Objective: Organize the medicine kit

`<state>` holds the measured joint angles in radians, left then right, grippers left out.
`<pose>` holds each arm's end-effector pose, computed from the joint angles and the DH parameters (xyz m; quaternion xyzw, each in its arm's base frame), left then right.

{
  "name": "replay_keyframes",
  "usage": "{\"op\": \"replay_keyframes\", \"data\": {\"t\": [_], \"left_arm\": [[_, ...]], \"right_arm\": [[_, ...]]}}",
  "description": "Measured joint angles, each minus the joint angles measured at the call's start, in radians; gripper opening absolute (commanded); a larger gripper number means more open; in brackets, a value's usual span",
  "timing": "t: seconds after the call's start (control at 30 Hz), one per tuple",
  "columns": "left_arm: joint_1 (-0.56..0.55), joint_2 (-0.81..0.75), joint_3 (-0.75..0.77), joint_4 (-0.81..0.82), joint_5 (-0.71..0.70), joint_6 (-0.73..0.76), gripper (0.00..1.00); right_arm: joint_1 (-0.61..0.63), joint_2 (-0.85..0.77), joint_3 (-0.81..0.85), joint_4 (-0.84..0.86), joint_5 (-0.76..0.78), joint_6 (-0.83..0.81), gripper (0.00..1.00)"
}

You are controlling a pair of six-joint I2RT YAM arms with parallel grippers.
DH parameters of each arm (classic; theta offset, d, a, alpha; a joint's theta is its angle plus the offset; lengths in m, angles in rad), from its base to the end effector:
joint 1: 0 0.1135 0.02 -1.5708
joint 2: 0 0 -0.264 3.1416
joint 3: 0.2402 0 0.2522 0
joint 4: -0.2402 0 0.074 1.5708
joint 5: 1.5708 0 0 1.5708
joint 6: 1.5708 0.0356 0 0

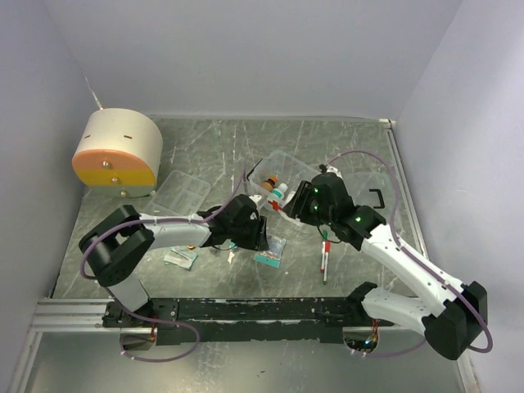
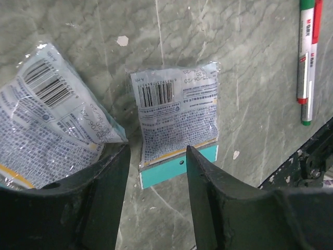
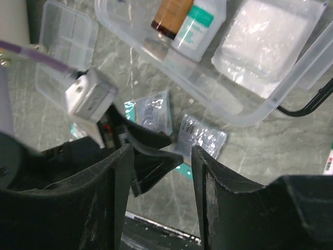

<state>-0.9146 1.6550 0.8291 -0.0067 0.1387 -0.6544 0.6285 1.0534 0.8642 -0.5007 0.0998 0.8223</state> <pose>0.1949 -0.2612 0.1563 0.1455 0.9193 -0.3000 0.2091 0.1847 0.1298 0.2862 0.1086 0.8971 0.2487 0.3485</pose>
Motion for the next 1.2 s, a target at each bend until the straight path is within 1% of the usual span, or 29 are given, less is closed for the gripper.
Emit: {"op": "replay_keyframes", "data": {"t": [0.07, 0.23, 0.43, 0.57, 0.7, 0.87, 1.03, 1.2], "left_arm": [[-0.009, 0.026, 0.006, 0.003, 0.002, -0.001, 0.58], [-0.034, 0.06, 0.063, -0.003, -0.028, 0.0, 0.51], [-0.066, 0.086, 0.099, -0.045, -0.101, 0.003, 0.45], [-0.07, 0.098, 0.1, -0.047, -0.119, -0.005, 0.38], [-0.076, 0.098, 0.095, -0.035, -0.123, -0.009, 0.37], [-0.078, 0.095, 0.08, -0.008, -0.125, -0.01, 0.33], [-0.08, 0.095, 0.075, 0.007, -0.125, -0.01, 0.3], [-0.082, 0.095, 0.072, 0.015, -0.124, -0.011, 0.29]], "right_arm": [[0.011, -0.026, -0.016, -0.002, -0.013, 0.027, 0.48], [0.04, -0.089, -0.092, -0.008, -0.024, 0.085, 0.48], [0.064, -0.151, -0.214, -0.035, 0.003, 0.148, 0.49], [0.067, -0.174, -0.306, -0.001, 0.029, 0.183, 0.51], [0.067, -0.179, -0.42, 0.117, 0.041, 0.207, 0.52], [0.067, -0.147, -0.565, 0.34, 0.044, 0.225, 0.52], [0.072, -0.064, -0.591, 0.507, 0.053, 0.245, 0.51], [0.08, 0.015, -0.622, 0.626, 0.054, 0.281, 0.47]]}}
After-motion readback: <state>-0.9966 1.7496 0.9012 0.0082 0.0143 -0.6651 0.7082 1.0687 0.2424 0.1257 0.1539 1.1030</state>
